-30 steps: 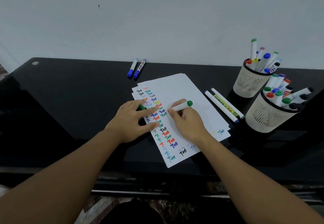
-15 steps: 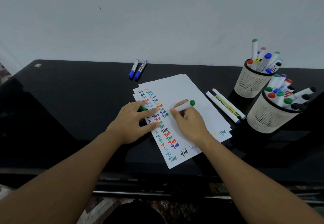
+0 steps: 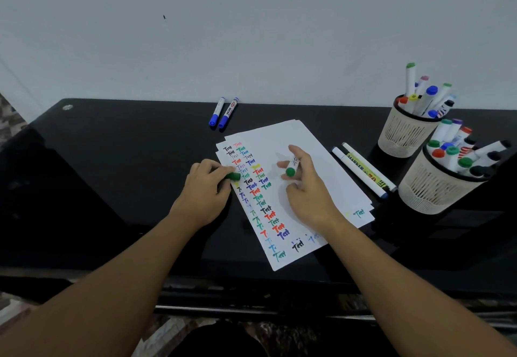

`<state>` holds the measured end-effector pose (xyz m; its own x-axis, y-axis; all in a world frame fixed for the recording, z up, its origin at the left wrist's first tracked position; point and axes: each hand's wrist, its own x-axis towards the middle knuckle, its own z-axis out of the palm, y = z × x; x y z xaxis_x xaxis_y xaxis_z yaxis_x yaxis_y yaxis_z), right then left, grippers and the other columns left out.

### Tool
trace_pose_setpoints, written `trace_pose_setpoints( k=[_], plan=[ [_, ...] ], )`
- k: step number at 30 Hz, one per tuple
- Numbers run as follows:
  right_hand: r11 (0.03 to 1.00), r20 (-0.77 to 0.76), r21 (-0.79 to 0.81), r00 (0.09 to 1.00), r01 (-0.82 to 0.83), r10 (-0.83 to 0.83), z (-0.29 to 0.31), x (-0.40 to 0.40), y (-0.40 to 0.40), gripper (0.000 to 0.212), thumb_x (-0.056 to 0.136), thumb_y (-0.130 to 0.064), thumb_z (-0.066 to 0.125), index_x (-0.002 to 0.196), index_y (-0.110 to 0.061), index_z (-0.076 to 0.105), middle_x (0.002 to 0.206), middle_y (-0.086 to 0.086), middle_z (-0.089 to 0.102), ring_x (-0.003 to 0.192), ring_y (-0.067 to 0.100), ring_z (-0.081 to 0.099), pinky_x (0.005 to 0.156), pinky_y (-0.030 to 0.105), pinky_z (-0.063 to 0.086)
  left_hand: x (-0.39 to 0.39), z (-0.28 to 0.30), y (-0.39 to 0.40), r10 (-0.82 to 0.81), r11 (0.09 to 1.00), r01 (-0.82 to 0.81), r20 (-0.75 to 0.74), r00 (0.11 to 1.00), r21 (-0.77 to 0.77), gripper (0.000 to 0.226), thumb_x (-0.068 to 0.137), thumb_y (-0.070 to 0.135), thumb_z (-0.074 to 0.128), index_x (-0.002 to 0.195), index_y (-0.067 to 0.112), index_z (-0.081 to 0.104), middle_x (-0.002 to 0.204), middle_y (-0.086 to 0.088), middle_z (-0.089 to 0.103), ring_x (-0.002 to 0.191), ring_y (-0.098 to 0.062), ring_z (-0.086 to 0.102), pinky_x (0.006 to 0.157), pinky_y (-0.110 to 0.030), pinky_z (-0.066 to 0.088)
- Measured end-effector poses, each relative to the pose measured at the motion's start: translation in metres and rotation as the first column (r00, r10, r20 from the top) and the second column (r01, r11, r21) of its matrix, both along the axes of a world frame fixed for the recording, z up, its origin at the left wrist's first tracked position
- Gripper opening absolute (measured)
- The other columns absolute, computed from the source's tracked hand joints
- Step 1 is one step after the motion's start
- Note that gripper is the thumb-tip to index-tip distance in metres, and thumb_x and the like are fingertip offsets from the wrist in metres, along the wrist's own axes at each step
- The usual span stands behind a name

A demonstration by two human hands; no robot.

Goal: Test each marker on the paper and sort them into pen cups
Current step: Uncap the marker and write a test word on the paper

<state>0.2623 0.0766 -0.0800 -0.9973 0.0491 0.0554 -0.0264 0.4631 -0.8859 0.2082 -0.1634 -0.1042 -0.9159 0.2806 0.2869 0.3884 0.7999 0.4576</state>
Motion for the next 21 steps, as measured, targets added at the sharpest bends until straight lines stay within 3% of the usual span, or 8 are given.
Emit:
trace_pose_setpoints(
  k=[3,7,9,11,15,17,19,21],
  plan=[
    [0.996,0.035,-0.064,0.998,-0.055,0.057,0.005,0.002,0.001,0.076,0.102,-0.001,0.044,0.157,-0.048,0.021,0.148,-0.016,0.047,0.128,0.001,0.049,0.104,0.026,0.041,-0.001,0.001,0.001,-0.009,1.0,0.009,0.002,1.0,-0.007,0.031,0.103,0.028,0.055,0.133,0.027,0.063,0.117,0.008,0.05,0.109,-0.013,0.042,0.098,-0.038,0.045],
    [0.974,-0.016,-0.221,0.999,-0.049,0.047,0.004,0.001,0.001,0.047,0.11,-0.025,0.043,0.153,-0.044,0.035,0.137,-0.027,0.05,0.12,-0.024,0.044,0.094,0.007,0.034,0.001,0.001,0.001,-0.037,0.999,0.036,-0.013,0.999,-0.007,0.032,0.105,0.028,0.051,0.136,0.025,0.061,0.118,0.008,0.053,0.109,-0.011,0.044,0.098,-0.034,0.044],
    [0.974,-0.025,-0.225,1.0,-0.02,0.015,0.006,0.0,0.0,0.037,0.109,-0.041,0.048,0.145,-0.045,0.045,0.132,-0.017,0.057,0.119,-0.007,0.056,0.09,0.012,0.041,0.002,0.003,0.001,-0.042,0.999,0.042,-0.019,0.999,-0.009,0.033,0.106,0.028,0.049,0.137,0.023,0.059,0.12,0.007,0.056,0.108,-0.01,0.046,0.096,-0.032,0.045],
    [0.978,-0.026,-0.21,1.0,0.002,-0.008,0.01,-0.003,-0.001,0.029,0.108,-0.041,0.05,0.137,-0.044,0.052,0.127,-0.008,0.063,0.107,0.005,0.068,0.083,0.014,0.046,0.004,0.004,0.002,-0.04,0.999,0.039,-0.03,0.999,-0.004,0.034,0.106,0.028,0.047,0.138,0.022,0.058,0.122,0.007,0.058,0.108,-0.009,0.047,0.094,-0.027,0.043],
    [0.984,0.011,-0.178,1.0,-0.027,0.029,0.029,-0.006,-0.001,0.041,0.109,-0.03,0.05,0.142,-0.049,0.035,0.119,-0.006,0.07,0.087,0.01,0.075,0.08,0.017,0.049,0.004,0.005,0.002,-0.029,1.0,0.029,-0.04,0.999,0.011,0.035,0.107,0.027,0.046,0.139,0.02,0.057,0.125,0.005,0.061,0.111,-0.01,0.05,0.092,-0.024,0.041],
    [0.996,0.039,-0.075,0.998,-0.052,0.055,0.036,-0.009,0.0,0.048,0.106,-0.036,0.056,0.144,-0.043,0.028,0.112,-0.005,0.074,0.088,0.007,0.074,0.094,0.024,0.051,0.004,0.004,0.002,-0.024,1.0,0.024,-0.043,0.999,0.009,0.036,0.107,0.027,0.045,0.14,0.02,0.057,0.126,0.004,0.061,0.112,-0.01,0.05,0.093,-0.024,0.041],
    [0.991,0.112,0.1,0.991,-0.088,0.077,0.039,-0.011,-0.002,0.036,0.103,-0.042,0.061,0.132,-0.033,0.042,0.115,-0.006,0.073,0.091,0.003,0.071,0.095,0.035,0.053,0.003,0.002,0.001,-0.025,1.0,0.025,-0.045,0.999,0.005,0.036,0.107,0.028,0.045,0.14,0.02,0.057,0.127,0.005,0.061,0.113,-0.01,0.05,0.094,-0.024,0.042],
    [0.983,0.184,0.151,0.98,-0.105,0.076,0.037,-0.013,-0.003,0.017,0.102,-0.042,0.062,0.113,-0.032,0.052,0.117,-0.007,0.072,0.091,0.008,0.072,0.085,0.037,0.059,0.004,0.002,0.001,-0.03,1.0,0.03,-0.047,0.998,0.005,0.036,0.107,0.028,0.044,0.14,0.02,0.057,0.127,0.004,0.062,0.113,-0.01,0.05,0.095,-0.025,0.043]
  ],
)
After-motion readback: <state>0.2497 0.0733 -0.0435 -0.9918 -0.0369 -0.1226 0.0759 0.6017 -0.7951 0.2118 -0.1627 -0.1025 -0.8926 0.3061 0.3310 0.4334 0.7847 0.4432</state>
